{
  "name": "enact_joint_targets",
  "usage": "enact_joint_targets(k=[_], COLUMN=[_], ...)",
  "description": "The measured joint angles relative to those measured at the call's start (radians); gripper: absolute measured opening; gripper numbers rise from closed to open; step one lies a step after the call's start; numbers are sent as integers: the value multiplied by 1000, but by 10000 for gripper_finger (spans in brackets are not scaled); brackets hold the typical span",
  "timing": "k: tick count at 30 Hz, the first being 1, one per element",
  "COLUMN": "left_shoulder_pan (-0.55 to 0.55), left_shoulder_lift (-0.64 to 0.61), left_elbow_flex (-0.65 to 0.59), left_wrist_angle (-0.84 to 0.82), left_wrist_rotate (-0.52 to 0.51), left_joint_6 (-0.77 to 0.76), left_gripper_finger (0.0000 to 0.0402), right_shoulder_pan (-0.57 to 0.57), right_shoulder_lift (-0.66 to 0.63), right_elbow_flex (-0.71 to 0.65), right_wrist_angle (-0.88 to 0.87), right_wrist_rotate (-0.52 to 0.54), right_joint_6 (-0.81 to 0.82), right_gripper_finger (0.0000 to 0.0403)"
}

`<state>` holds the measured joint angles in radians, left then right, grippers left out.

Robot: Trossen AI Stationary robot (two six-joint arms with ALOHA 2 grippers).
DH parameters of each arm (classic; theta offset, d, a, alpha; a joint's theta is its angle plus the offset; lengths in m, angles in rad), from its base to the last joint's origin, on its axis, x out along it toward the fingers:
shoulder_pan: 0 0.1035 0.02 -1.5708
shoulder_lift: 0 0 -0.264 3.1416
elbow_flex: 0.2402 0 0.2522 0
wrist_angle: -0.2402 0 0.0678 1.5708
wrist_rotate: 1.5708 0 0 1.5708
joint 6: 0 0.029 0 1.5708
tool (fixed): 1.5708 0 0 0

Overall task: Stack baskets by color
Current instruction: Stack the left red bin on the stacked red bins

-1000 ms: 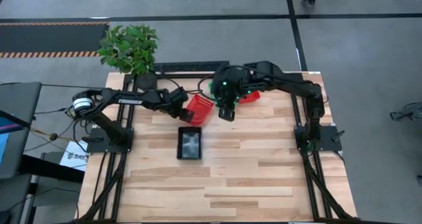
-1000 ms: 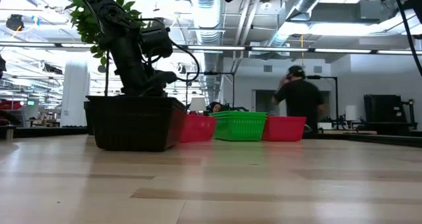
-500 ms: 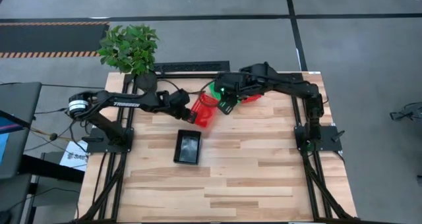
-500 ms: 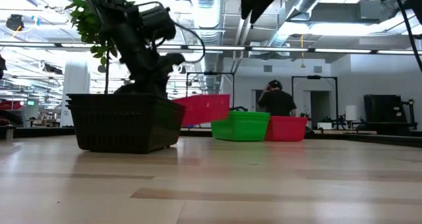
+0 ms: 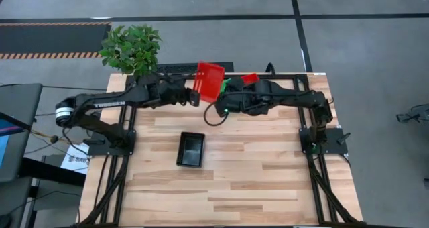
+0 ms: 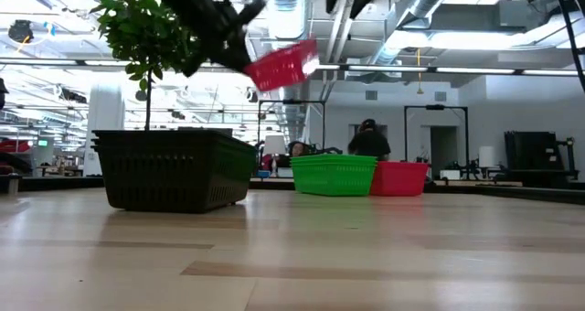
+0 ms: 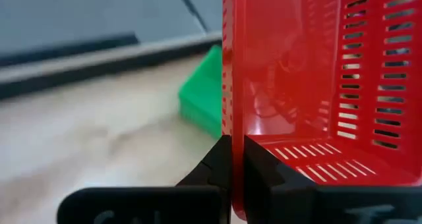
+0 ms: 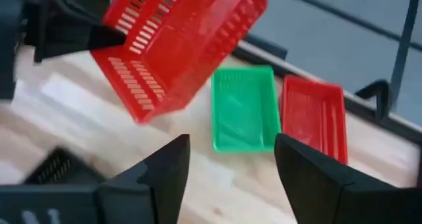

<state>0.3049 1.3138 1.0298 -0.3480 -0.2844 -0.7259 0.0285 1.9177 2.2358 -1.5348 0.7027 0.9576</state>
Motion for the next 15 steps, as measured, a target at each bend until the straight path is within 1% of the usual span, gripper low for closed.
enact_joint_targets(k=[3,9,12,15], left_shoulder_pan=[-16,-39,-41,-40], left_shoulder_lift=[-21,-40,-40,-40], left_elbow_flex=[37,104,127,136], left_wrist_angle=[-1,1,0,24], left_wrist_rotate=[-79,-206,-240,-246], left_joint_6=[29,106,136,166], left_gripper_finger=[0,0,0,0], right_shoulder_pan=[-13,-61,-85,-103], right_shoulder_lift=[-9,-66,-92,-109], right_elbow_flex=[-1,1,1,2], right_wrist_angle=[76,325,438,522], right_wrist_rotate=[9,7,-26,-54], right_joint_6=[-21,-171,-244,-293], right_gripper_finger=[254,257,257,257])
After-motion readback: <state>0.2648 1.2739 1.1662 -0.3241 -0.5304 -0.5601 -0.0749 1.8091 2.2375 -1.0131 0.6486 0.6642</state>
